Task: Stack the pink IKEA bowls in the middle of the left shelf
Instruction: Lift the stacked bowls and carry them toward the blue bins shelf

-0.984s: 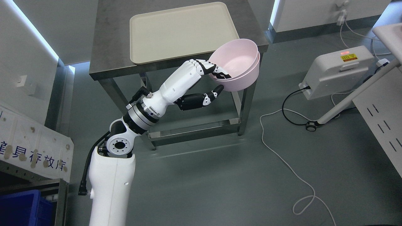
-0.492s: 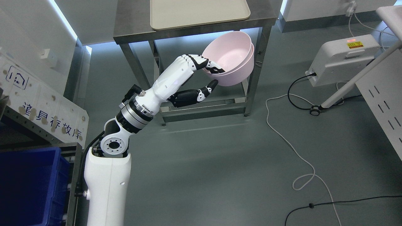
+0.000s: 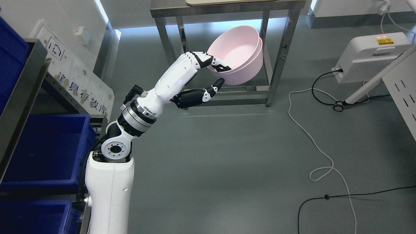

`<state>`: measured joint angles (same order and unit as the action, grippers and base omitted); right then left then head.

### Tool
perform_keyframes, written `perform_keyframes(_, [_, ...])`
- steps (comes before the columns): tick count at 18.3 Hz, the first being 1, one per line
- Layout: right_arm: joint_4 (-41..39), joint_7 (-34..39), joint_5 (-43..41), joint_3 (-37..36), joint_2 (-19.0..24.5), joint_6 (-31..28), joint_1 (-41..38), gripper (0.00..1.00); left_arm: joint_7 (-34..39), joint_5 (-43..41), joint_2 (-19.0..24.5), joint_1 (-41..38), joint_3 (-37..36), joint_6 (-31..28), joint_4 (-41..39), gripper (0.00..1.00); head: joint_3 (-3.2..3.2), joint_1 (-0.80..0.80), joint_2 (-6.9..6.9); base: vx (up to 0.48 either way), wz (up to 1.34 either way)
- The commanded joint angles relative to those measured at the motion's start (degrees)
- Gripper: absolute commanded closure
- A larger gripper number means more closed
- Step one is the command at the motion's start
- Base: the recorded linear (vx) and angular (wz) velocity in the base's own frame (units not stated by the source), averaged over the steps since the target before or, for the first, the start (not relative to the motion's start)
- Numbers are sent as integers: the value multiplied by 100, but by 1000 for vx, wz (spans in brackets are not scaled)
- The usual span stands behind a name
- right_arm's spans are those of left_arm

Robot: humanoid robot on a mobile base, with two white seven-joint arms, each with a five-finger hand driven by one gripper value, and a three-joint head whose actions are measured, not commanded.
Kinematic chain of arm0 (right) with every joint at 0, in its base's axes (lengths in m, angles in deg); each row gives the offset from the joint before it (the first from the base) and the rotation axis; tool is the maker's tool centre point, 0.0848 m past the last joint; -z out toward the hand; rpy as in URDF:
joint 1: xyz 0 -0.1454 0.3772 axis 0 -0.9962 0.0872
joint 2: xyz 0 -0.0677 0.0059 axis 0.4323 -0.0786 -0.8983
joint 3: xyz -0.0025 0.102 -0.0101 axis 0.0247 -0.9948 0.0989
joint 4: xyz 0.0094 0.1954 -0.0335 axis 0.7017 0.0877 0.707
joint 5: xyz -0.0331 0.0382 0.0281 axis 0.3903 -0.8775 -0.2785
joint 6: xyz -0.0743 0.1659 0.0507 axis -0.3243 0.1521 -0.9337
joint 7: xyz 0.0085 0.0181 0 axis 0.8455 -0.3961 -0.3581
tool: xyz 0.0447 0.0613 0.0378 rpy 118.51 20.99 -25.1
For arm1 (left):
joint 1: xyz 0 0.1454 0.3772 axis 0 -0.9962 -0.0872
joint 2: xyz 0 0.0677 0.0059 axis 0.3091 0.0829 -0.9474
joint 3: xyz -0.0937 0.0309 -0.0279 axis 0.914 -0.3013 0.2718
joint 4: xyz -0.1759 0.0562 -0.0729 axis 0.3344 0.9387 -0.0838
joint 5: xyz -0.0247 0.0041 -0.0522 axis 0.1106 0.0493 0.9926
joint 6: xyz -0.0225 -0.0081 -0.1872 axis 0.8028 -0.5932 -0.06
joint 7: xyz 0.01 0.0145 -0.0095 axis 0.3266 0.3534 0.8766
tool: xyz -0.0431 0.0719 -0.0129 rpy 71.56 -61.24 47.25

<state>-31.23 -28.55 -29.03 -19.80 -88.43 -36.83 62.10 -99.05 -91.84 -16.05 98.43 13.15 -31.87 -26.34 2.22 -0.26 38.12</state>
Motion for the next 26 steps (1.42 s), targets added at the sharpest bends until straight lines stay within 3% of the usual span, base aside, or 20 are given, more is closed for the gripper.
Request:
perform_keyframes(1, [-100, 5, -9, -26, -100, -4, 0, 0, 2, 46, 100, 186, -243, -18, -234, 98, 0, 0, 0, -290, 269])
perform_keyframes(13, [-100, 5, -9, -26, -100, -4, 0, 0, 11, 274, 100, 415, -427, -1, -365, 98, 0, 0, 0, -327, 545])
perform_keyframes(20, [-100, 5, -9, -26, -100, -4, 0, 0, 11, 371, 100, 546, -481, -18, -436, 98, 0, 0, 0, -224, 1171])
perform_keyframes(26, [-100, 5, -9, -26, -100, -4, 0, 0, 11, 415, 100, 1372, -489, -659, -410, 98, 0, 0, -1, -51, 1260])
